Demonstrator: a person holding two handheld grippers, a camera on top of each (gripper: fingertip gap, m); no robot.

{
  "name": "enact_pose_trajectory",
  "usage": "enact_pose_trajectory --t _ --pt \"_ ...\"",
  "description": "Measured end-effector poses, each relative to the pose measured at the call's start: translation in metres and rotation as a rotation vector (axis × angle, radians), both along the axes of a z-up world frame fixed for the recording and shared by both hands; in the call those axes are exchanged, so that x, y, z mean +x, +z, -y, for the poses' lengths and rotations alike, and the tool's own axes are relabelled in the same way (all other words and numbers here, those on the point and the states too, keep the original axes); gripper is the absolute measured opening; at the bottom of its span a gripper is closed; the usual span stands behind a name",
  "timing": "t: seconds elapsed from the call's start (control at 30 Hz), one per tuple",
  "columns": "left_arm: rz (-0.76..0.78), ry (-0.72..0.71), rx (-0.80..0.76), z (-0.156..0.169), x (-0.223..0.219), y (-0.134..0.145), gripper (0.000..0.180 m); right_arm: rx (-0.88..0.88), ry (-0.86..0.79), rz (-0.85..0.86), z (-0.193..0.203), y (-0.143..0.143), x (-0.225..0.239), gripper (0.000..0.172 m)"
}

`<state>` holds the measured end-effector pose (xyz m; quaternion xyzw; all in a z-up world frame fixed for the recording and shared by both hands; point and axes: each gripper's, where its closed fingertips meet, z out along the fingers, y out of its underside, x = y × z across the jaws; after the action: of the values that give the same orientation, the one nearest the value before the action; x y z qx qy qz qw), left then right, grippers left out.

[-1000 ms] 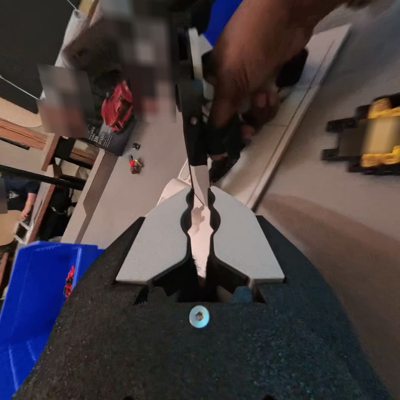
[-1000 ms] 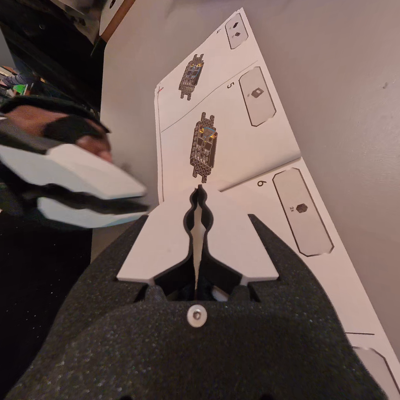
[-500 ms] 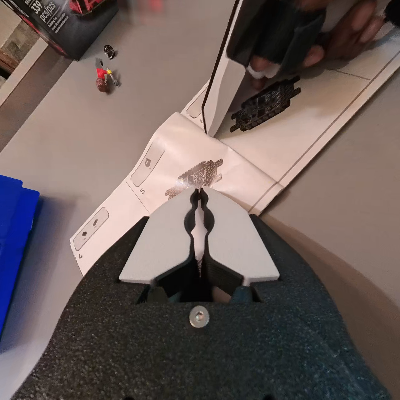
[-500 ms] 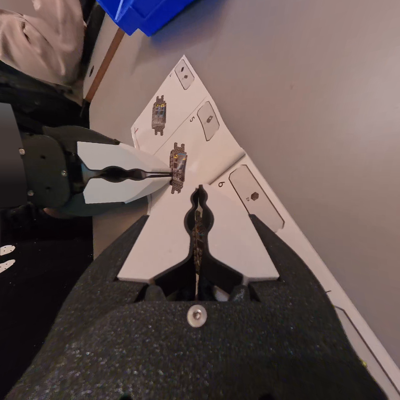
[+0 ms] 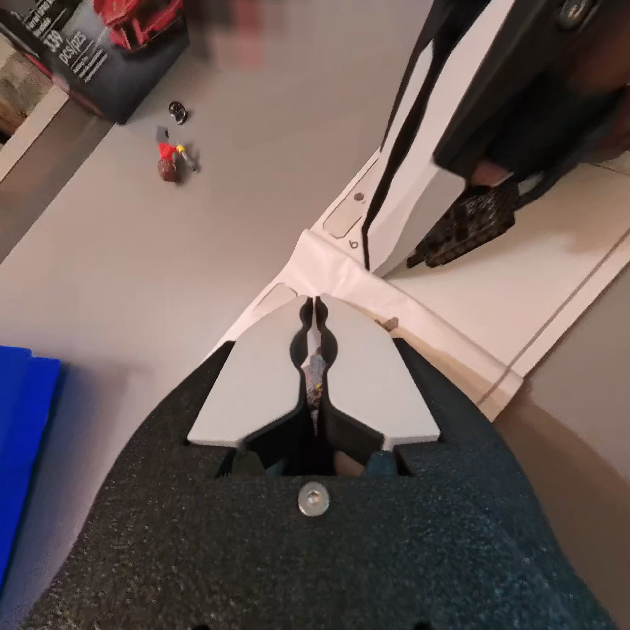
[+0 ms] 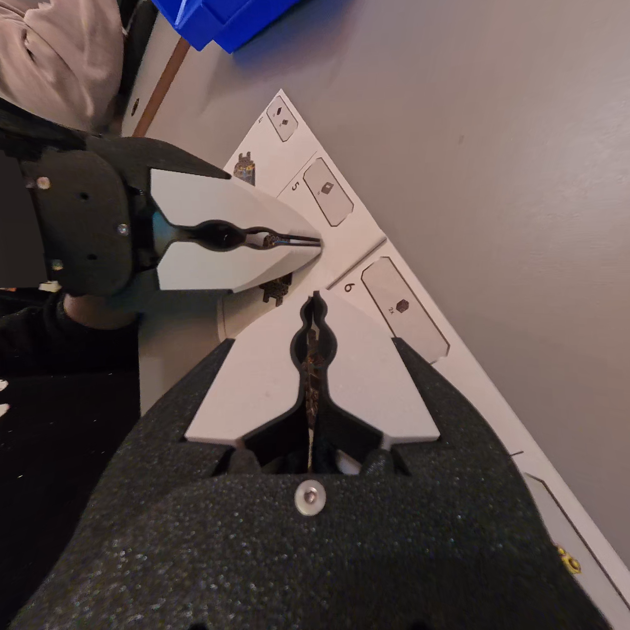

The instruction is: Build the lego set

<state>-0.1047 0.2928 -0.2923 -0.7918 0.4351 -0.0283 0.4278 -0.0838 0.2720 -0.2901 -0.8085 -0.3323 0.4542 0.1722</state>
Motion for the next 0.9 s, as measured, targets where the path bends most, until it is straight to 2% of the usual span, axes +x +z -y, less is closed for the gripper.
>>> enact_pose_trajectory --t 0.1,0.23,0.4,0.73,0.87,0.9 --pt "0.012 0.002 -0.018 0.001 -0.001 0.0 0.0 -0.018 0.06 -0.045 0.008 0.006 -0.003 0.0" --pt "-0.017 0.001 0.019 0.001 -0.001 0.0 0.0 0.045 0.154 0.018 0.022 0.002 -0.009 0.0" --pt "0.009 0.002 -0.007 0.001 -0.001 -0.001 0.0 -0.047 0.101 0.002 0.016 0.001 -0.012 0.0" --pt "0.002 0.001 0.002 0.001 -0.001 0.0 0.0 -0.017 -0.027 0.023 -0.032 0.0 -0.011 0.0" --pt "0.009 0.001 -0.005 0.001 -0.001 -0.001 0.0 0.074 -0.141 0.104 -0.064 -0.005 -0.003 0.0" --pt "0.01 0.002 -0.007 0.001 -0.001 -0.001 0.0 0.072 -0.14 0.062 -0.063 0.001 -0.005 0.0"
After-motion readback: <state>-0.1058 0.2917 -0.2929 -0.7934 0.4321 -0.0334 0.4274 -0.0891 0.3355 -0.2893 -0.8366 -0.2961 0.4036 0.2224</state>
